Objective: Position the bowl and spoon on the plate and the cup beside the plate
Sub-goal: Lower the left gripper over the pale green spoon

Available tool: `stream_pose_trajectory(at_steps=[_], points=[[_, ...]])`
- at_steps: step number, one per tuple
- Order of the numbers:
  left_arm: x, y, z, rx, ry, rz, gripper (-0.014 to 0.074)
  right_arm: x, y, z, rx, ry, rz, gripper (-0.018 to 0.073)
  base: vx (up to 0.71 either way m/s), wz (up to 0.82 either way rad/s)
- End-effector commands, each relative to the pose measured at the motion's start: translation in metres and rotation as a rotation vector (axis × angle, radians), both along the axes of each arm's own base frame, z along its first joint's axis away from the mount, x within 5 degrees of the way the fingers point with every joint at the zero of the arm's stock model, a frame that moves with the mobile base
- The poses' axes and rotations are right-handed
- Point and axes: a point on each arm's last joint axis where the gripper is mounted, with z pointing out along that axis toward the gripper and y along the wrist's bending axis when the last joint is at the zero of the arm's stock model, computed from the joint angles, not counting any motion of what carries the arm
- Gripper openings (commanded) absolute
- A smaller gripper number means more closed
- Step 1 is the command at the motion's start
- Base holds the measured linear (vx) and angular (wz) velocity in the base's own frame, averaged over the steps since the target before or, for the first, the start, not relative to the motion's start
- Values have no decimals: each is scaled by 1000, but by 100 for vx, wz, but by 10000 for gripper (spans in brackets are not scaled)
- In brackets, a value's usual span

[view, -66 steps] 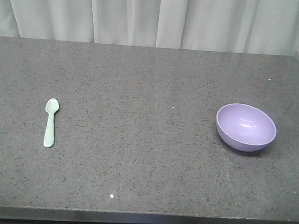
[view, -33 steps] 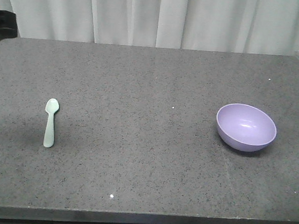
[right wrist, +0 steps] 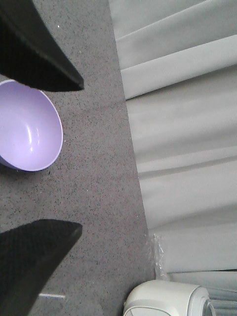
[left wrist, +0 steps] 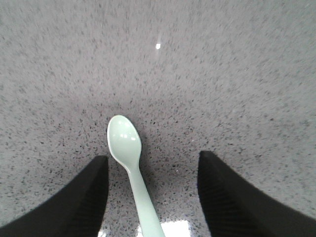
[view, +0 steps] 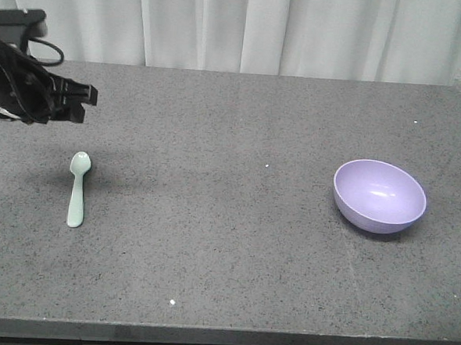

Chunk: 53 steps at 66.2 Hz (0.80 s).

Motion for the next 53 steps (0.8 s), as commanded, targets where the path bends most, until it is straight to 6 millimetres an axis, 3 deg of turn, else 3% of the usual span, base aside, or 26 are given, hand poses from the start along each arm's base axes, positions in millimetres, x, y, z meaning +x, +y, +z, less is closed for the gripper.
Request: stream_pose_trajectory(at_steps=[1,23,53], points=[[4,-1,12,-19,-59,5,398,1,0,16,-20,-82,2,532,0,0],[15,-2,-28,1,104,1,398,1,0,15,-19,-72,1,532,0,0],[22,-3,-57,15,220,-3,398,1,0,15,-18,-65,0,532,0,0]])
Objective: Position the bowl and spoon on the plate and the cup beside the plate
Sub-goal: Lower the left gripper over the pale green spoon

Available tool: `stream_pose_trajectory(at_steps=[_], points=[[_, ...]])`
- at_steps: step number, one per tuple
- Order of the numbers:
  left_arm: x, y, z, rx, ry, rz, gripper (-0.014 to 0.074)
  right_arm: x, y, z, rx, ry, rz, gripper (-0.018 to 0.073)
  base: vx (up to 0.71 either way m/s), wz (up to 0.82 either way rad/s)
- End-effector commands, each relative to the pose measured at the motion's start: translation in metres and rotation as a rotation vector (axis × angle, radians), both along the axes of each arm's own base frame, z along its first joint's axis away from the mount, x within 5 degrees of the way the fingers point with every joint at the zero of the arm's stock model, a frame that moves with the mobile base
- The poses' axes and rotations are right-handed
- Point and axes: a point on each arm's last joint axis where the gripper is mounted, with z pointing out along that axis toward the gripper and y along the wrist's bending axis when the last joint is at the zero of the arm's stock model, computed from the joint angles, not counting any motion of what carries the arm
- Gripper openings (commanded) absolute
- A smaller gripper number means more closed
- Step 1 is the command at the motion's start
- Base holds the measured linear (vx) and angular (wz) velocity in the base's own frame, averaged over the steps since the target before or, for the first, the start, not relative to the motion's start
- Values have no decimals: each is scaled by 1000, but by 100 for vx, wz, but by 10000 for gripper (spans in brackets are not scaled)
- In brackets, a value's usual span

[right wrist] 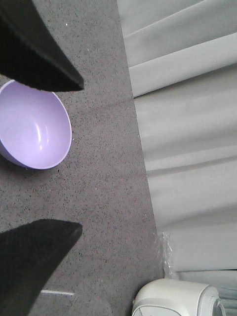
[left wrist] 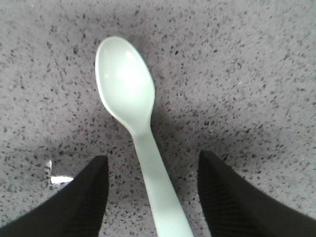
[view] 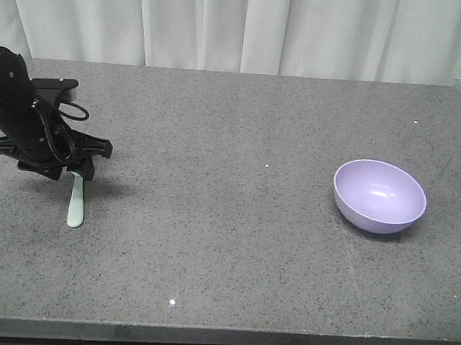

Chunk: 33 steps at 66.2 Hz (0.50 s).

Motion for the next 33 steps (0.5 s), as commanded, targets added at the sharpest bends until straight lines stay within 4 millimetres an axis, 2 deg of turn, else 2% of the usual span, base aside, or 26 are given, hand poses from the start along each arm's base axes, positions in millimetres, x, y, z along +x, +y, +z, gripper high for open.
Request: stream_pose_trajectory(at_steps=[1,33], points=[[2,0,21,-15,-71,8,398,1,0,17,-20,-92,3,532,0,0],[6,-1,-18,0,91,2,386,1,0,17,-20,-92,3,532,0,0]])
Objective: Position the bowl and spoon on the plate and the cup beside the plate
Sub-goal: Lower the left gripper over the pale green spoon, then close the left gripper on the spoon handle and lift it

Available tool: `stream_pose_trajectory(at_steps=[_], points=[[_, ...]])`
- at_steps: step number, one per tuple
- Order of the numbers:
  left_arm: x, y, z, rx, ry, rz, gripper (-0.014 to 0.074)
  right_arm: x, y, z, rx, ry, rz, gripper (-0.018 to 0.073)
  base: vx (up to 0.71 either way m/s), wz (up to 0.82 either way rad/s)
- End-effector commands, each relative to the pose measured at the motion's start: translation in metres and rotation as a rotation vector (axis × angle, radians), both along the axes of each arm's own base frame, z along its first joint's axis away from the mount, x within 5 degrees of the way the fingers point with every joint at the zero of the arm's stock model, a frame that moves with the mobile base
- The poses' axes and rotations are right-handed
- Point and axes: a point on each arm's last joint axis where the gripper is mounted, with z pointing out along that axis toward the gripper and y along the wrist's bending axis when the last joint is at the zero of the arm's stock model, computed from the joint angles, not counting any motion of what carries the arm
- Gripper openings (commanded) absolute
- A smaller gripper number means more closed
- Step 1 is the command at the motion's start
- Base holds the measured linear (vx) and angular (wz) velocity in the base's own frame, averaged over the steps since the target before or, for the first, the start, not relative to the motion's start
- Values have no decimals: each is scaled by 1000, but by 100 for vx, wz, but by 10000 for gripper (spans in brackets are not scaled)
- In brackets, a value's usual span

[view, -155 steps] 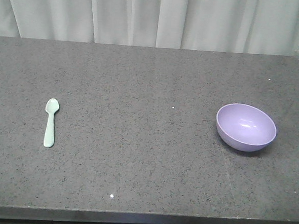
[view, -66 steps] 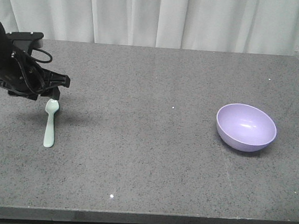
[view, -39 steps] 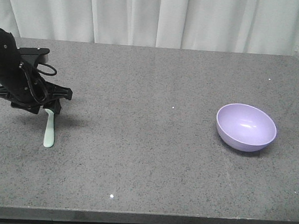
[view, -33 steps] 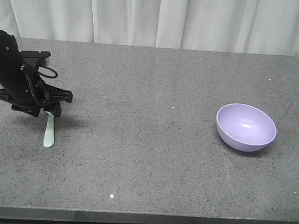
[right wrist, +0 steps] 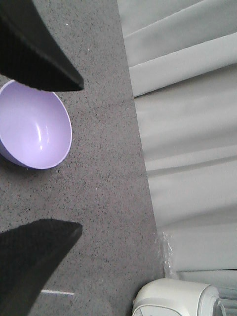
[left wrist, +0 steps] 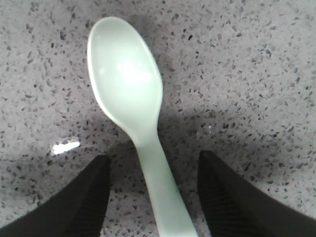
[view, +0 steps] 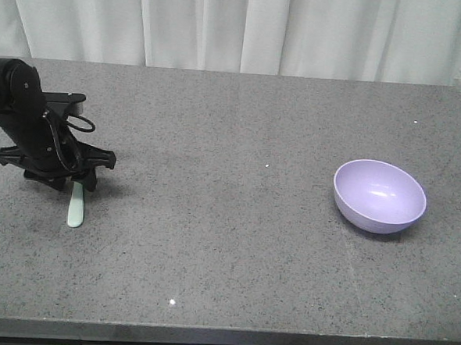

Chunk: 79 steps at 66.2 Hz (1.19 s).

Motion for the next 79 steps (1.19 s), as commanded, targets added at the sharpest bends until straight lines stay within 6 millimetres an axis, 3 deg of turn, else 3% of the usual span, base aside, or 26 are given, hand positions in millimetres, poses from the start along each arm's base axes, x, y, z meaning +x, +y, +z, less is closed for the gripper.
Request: stream_pose_trajectory(at_steps=[1,13,24,35,44,55,62,79], points=[[-3,0,6,-13,23,7,382,1,0,17,-20,-94,3,532,0,0],[-5,1,0,4,70,-3,237,1,0,17,-20,-94,3,532,0,0],[-7,1,-4,27,106,-56,-5,1,0,17,-20,-94,3,532,0,0],[-7,1,-2,28,89,-68,-8,1,0,17,-20,-94,3,532,0,0],[-8,1,14,26,21,-81,-8,1,0,17,-20,-94,3,532,0,0],[-17,1,59,10,-140,-81,-8,1,0,16,-32,-86,4,532,0,0],[-30,-1,100,-41,-291,-74,-8,3,-1,19,-29,-55,-1,529,0,0],[-84,-13,204,-302,-693,-116,-8,28,-4,55,-87,87,-5,527,0,0]])
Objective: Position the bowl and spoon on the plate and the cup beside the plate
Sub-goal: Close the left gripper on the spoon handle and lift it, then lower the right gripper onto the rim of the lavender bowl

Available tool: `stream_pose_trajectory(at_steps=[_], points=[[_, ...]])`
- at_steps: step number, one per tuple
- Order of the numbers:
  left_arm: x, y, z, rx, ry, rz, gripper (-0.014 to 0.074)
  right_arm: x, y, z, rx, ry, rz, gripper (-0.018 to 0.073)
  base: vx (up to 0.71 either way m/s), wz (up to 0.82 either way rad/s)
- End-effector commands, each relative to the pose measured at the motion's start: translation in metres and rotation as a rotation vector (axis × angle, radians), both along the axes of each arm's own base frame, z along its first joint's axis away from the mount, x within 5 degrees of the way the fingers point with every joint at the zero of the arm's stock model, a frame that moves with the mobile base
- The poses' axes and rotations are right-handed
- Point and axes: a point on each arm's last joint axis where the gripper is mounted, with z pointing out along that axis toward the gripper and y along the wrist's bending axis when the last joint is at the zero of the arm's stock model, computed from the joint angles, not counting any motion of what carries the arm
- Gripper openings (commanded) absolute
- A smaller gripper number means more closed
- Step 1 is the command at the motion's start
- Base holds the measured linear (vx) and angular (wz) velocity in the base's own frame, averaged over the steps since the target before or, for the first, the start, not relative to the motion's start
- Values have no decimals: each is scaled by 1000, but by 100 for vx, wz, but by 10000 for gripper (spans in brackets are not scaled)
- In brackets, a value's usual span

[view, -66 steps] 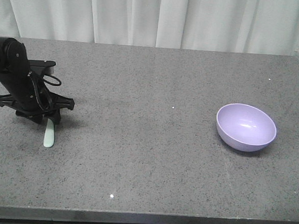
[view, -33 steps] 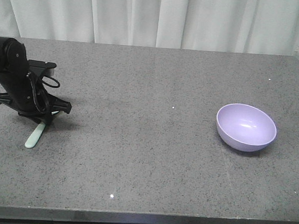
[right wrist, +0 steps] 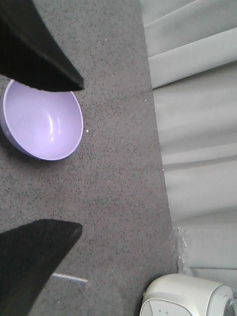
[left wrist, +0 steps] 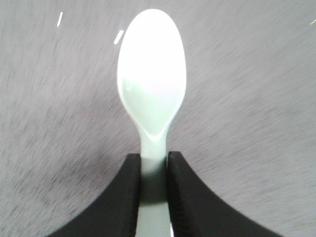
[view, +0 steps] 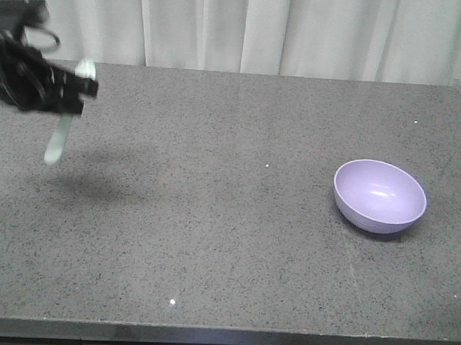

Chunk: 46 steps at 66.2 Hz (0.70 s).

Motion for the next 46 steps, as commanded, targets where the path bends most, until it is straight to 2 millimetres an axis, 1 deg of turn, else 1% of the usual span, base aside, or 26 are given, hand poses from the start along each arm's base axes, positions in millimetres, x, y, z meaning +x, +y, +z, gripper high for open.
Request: stream_pose_trajectory(at_steps=[1,4,5,10,11,17,19,26,27,33,34,38,41,46], points=[[-29,-6,60,-155,-240,-29,-8,13,-2,30,-46,-25,5,527,0,0],[-41,-9,74,-194,-289,-60,-8,20,-3,37,-52,9,4,527,0,0],[-45,-10,78,-209,-301,-68,-8,24,-3,35,-50,33,2,527,0,0],[-61,-13,95,-267,-362,-111,-8,43,-5,41,-57,117,4,527,0,0],[-63,-13,98,-277,-372,-118,-8,49,-5,37,-60,149,7,527,0,0],[-77,-16,111,-337,-421,-152,-8,73,-4,39,-58,235,40,527,0,0],[-81,-16,115,-354,-438,-160,-8,83,-4,37,-55,275,54,527,0,0],[-86,-18,122,-412,-454,-169,-8,113,-5,25,-39,376,75,527,0,0],[-86,-19,122,-418,-455,-173,-8,119,-5,20,-30,397,77,527,0,0],[-88,-21,123,-438,-455,-206,-8,143,-7,6,-30,462,77,527,0,0],[-88,-22,123,-442,-452,-210,-8,148,-7,0,-28,482,78,527,0,0],[-90,-23,123,-448,-439,-221,-8,159,-8,-10,-24,520,80,527,0,0],[-90,-23,123,-450,-436,-224,-8,169,-8,-23,-17,559,85,527,0,0],[-90,-23,122,-448,-425,-232,-8,180,-9,-38,-13,604,86,527,0,0]])
